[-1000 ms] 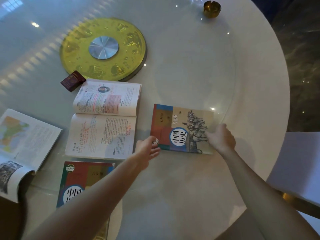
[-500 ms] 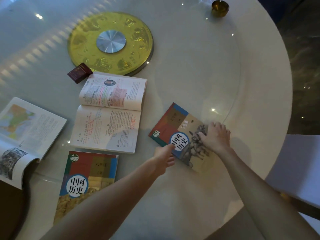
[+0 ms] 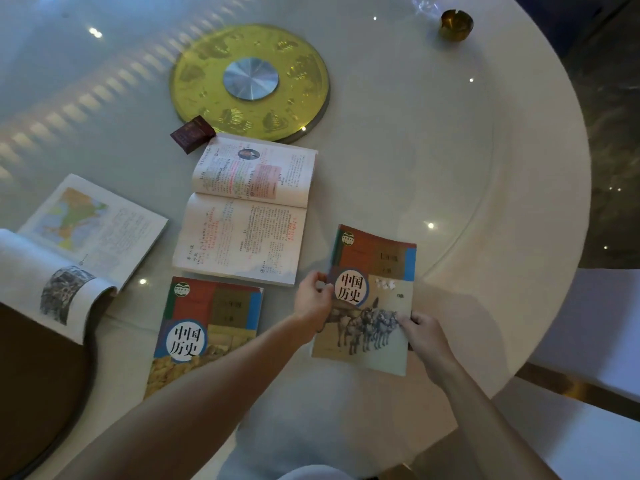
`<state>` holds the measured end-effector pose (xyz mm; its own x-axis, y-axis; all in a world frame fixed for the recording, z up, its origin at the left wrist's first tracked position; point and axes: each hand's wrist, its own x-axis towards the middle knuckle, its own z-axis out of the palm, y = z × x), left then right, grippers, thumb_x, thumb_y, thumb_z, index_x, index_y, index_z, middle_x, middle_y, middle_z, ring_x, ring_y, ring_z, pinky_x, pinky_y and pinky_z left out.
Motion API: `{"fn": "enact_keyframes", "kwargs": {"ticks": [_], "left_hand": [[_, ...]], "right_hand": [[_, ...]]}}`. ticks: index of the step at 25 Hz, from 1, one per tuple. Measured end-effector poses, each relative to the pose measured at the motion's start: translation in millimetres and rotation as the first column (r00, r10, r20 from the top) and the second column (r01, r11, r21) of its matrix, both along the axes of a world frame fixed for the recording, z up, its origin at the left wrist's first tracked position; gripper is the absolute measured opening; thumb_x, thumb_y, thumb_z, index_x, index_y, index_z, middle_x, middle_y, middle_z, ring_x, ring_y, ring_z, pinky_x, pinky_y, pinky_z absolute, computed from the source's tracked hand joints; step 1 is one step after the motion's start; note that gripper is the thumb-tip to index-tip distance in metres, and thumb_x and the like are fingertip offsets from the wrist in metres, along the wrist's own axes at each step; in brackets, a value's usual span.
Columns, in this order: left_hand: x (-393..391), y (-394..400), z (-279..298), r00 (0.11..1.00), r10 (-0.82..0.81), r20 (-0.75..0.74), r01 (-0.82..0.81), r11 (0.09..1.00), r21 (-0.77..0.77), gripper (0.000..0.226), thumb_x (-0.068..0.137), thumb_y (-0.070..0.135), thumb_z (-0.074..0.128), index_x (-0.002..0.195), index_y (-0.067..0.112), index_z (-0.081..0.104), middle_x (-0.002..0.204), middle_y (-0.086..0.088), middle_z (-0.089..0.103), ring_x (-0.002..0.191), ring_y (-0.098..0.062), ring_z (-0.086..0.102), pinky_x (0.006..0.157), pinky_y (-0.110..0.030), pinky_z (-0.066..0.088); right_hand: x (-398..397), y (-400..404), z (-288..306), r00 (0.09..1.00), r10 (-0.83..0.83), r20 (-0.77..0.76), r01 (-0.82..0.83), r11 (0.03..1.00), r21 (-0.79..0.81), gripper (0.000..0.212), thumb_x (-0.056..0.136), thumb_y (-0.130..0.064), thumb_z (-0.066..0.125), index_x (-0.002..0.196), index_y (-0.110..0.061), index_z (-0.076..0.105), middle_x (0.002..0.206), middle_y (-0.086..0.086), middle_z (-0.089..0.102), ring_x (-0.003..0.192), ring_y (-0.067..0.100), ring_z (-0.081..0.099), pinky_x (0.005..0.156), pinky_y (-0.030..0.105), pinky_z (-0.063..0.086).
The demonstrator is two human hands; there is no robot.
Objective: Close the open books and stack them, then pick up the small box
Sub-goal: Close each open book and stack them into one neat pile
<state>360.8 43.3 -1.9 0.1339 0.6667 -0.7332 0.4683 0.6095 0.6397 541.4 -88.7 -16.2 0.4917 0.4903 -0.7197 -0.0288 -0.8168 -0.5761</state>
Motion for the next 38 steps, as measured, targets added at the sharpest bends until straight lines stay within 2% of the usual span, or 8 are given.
{"fn": "enact_keyframes", "kwargs": {"ticks": [4, 8, 16, 20, 24, 26, 31, 38], "left_hand": [[-76, 9, 17, 0.999, 0.035, -0.016, -0.032, 0.985, 0.169, 0.016, 0.104, 0.021, 0.051, 0.116, 0.017, 0.062, 0.098, -0.008, 0.069, 0.058, -0.016, 0.060, 0.037, -0.019, 0.040], [-155, 15, 27, 0.989, 0.142, 0.027, -0.145, 0.963, 0.229, 0.015, 0.103, 0.020, 0.054, 0.114, 0.021, 0.065, 0.099, -0.007, 0.073, 0.080, -0.023, 0.074, 0.057, -0.035, 0.061], [-281, -10, 2, 0.961, 0.275, -0.031, -0.270, 0.957, 0.103, 0.013, 0.101, 0.019, 0.055, 0.111, 0.018, 0.064, 0.099, -0.012, 0.075, 0.072, -0.031, 0.078, 0.062, -0.050, 0.064], [-305, -26, -9, 0.954, 0.131, -0.271, -0.093, 0.985, 0.148, 0.013, 0.097, 0.020, 0.058, 0.109, 0.023, 0.063, 0.100, -0.002, 0.073, 0.078, -0.021, 0.075, 0.065, -0.042, 0.065], [-321, -32, -17, 0.898, 0.010, -0.439, 0.111, 0.963, 0.248, 0.036, 0.095, 0.027, 0.063, 0.128, 0.018, 0.056, 0.120, -0.001, 0.063, 0.106, -0.020, 0.064, 0.083, -0.036, 0.057], [-326, -29, -19, 0.896, -0.032, -0.442, 0.132, 0.972, 0.196, 0.030, 0.097, 0.032, 0.062, 0.123, 0.018, 0.060, 0.115, -0.001, 0.068, 0.101, -0.020, 0.066, 0.079, -0.035, 0.056], [-338, -14, -24, 0.926, -0.109, -0.361, 0.159, 0.981, 0.112, 0.019, 0.095, 0.038, 0.062, 0.102, 0.021, 0.065, 0.097, 0.000, 0.074, 0.083, -0.016, 0.071, 0.072, -0.040, 0.063], [-332, 18, -17, 0.910, -0.153, -0.386, 0.233, 0.957, 0.172, 0.023, 0.093, 0.036, 0.068, 0.100, 0.015, 0.072, 0.089, -0.001, 0.073, 0.076, -0.012, 0.069, 0.063, -0.030, 0.059]], "right_hand": [[-62, 19, 25, 0.992, 0.026, -0.124, -0.015, 0.995, 0.094, 0.009, 0.100, -0.011, 0.060, 0.104, -0.012, 0.068, 0.097, 0.012, 0.077, 0.081, 0.030, 0.074, 0.069, 0.043, 0.060], [-133, 34, 35, 0.980, 0.086, -0.180, -0.060, 0.988, 0.143, 0.015, 0.104, -0.016, 0.059, 0.096, -0.013, 0.071, 0.086, 0.006, 0.079, 0.068, 0.018, 0.075, 0.059, 0.035, 0.059], [-251, 41, 11, 0.968, 0.229, -0.098, -0.222, 0.972, 0.074, 0.005, 0.101, -0.014, 0.062, 0.100, -0.009, 0.063, 0.103, 0.014, 0.073, 0.083, 0.030, 0.078, 0.059, 0.039, 0.062], [-274, 35, -2, 0.907, 0.406, 0.112, -0.403, 0.914, -0.052, 0.011, 0.097, -0.025, 0.061, 0.089, -0.017, 0.060, 0.091, 0.004, 0.073, 0.081, 0.025, 0.073, 0.072, 0.049, 0.064], [-287, 29, -4, 0.759, 0.571, 0.313, -0.519, 0.821, -0.238, 0.028, 0.102, -0.033, 0.056, 0.079, -0.017, 0.049, 0.074, -0.001, 0.057, 0.063, 0.016, 0.052, 0.053, 0.032, 0.037], [-292, 28, -5, 0.758, 0.559, 0.336, -0.491, 0.828, -0.272, 0.036, 0.104, -0.033, 0.052, 0.073, -0.018, 0.044, 0.069, -0.002, 0.051, 0.060, 0.015, 0.046, 0.051, 0.031, 0.031], [-292, 31, -19, 0.958, 0.268, 0.103, -0.251, 0.956, -0.155, 0.034, 0.103, -0.034, 0.047, 0.075, -0.016, 0.043, 0.074, 0.007, 0.050, 0.066, 0.023, 0.047, 0.063, 0.035, 0.037], [-280, 60, -11, 0.981, 0.192, 0.035, -0.186, 0.974, -0.131, 0.017, 0.088, -0.024, 0.048, 0.075, -0.016, 0.041, 0.077, 0.012, 0.049, 0.068, 0.023, 0.053, 0.058, 0.036, 0.043]]}}
